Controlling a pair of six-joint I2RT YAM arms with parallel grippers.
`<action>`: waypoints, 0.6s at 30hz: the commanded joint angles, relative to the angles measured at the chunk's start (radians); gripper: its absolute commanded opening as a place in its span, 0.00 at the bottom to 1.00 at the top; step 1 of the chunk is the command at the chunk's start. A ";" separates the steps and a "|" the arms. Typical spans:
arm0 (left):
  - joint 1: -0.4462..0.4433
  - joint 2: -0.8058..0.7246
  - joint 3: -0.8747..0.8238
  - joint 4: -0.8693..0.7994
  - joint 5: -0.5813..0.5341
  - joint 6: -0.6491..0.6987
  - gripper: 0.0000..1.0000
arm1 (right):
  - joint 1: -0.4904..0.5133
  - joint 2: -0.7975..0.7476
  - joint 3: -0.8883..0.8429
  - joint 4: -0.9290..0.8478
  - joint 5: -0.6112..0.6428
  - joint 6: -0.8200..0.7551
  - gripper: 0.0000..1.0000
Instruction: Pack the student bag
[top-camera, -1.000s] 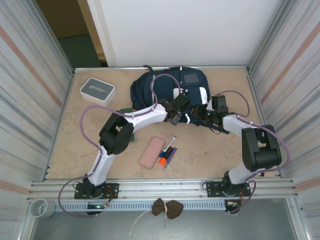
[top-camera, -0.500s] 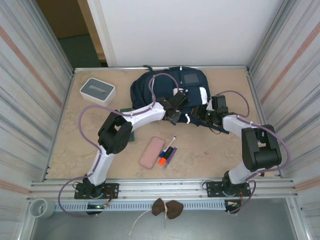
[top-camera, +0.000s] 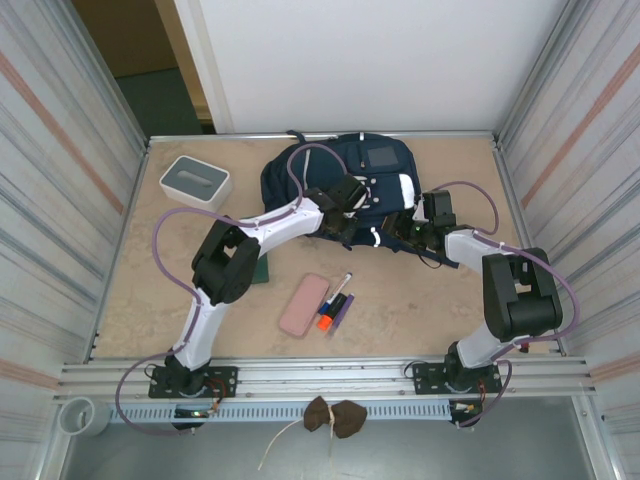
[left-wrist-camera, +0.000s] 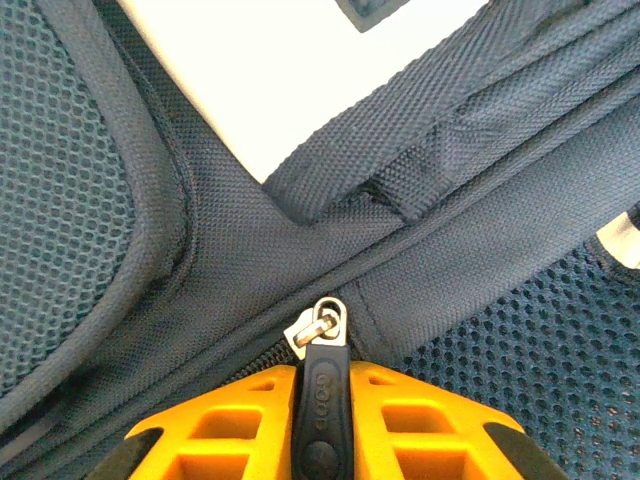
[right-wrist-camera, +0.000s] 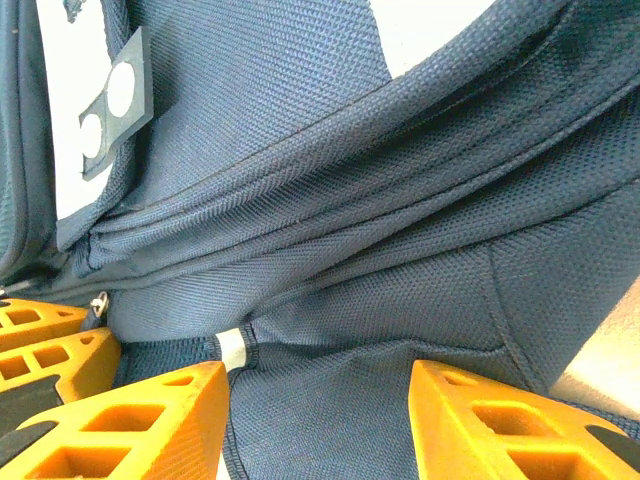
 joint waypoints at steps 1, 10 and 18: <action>0.013 -0.019 0.005 0.041 0.048 -0.027 0.21 | -0.008 0.022 -0.024 0.000 0.001 0.007 0.50; 0.025 -0.011 0.009 0.052 0.077 -0.046 0.27 | -0.008 0.023 -0.027 0.005 -0.003 0.008 0.50; 0.034 -0.017 0.006 0.050 0.087 -0.052 0.22 | -0.008 0.019 -0.030 0.001 -0.002 0.005 0.50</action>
